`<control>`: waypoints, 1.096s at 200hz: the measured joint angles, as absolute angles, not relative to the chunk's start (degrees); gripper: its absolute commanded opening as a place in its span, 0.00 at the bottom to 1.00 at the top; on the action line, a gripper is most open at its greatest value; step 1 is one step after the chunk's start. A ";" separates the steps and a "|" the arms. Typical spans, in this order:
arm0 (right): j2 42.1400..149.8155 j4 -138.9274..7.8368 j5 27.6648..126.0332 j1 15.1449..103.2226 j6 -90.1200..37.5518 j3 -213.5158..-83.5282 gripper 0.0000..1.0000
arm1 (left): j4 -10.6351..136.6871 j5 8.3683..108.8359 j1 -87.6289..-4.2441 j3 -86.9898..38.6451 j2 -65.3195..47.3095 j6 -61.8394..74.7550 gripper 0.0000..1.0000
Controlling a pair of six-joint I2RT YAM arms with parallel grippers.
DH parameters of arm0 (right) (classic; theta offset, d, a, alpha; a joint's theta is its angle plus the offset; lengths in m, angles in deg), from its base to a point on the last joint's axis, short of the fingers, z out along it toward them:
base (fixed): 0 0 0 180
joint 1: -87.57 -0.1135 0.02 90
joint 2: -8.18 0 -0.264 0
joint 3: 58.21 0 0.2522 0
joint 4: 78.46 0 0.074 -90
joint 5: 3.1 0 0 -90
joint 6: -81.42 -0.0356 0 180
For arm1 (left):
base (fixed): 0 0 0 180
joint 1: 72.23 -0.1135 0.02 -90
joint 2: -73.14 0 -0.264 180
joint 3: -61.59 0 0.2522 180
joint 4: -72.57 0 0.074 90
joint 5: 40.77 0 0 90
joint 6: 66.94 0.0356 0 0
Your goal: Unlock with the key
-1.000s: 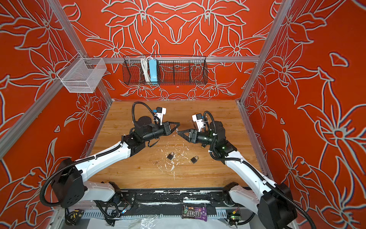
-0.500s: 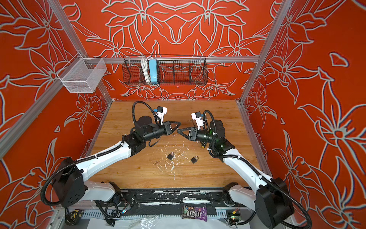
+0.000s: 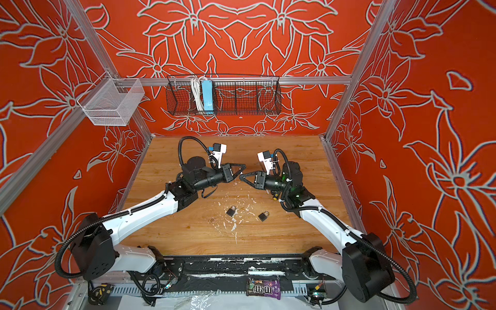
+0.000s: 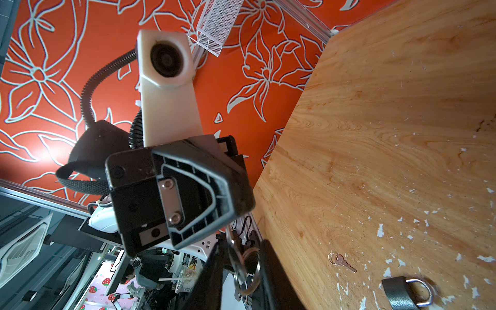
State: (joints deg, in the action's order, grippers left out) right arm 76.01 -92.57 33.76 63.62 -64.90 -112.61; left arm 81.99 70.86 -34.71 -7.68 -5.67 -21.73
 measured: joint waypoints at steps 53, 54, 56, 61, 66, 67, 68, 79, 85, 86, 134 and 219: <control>76.18 -95.37 33.93 63.62 -66.41 -111.98 0.02 | 81.74 70.51 -34.71 -7.68 -5.32 -21.03 0.00; 76.21 -95.39 33.93 63.62 -66.45 -111.98 0.01 | 81.74 70.49 -34.71 -7.68 -5.30 -21.03 0.00; 76.21 -95.41 33.93 63.62 -66.47 -111.98 0.01 | 81.74 70.46 -34.71 -7.68 -5.30 -20.99 0.00; 76.27 -95.46 33.93 63.62 -66.49 -111.98 0.00 | 81.68 70.38 -34.71 -7.68 -5.25 -20.81 0.00; 76.32 -95.48 33.93 63.62 -66.49 -111.98 0.00 | 81.61 70.31 -34.71 -7.68 -5.25 -20.75 0.00; 76.32 -95.48 33.93 63.62 -66.49 -111.98 0.00 | 81.57 70.29 -34.71 -7.68 -5.23 -20.73 0.00; 76.32 -95.46 33.93 63.62 -66.49 -111.98 0.00 | 81.57 70.27 -34.71 -7.68 -5.23 -20.70 0.00; 76.32 -95.41 33.93 63.62 -66.47 -111.98 0.00 | 81.53 70.05 -34.71 -7.68 -5.23 -20.49 0.00; 76.32 -95.41 33.95 63.62 -66.45 -111.98 0.00 | 81.48 69.96 -34.71 -7.68 -5.23 -20.40 0.00; 76.32 -95.41 33.95 63.62 -66.45 -111.98 0.00 | 81.48 69.94 -34.71 -7.68 -5.21 -20.38 0.00; 74.94 -91.76 34.19 64.43 -64.18 -111.98 0.00 | 77.75 68.78 -34.66 -8.75 -4.20 -18.76 0.49; 63.64 -67.00 38.28 72.58 -52.05 -111.54 0.00 | 58.23 61.85 -34.01 -12.27 2.79 -16.86 0.78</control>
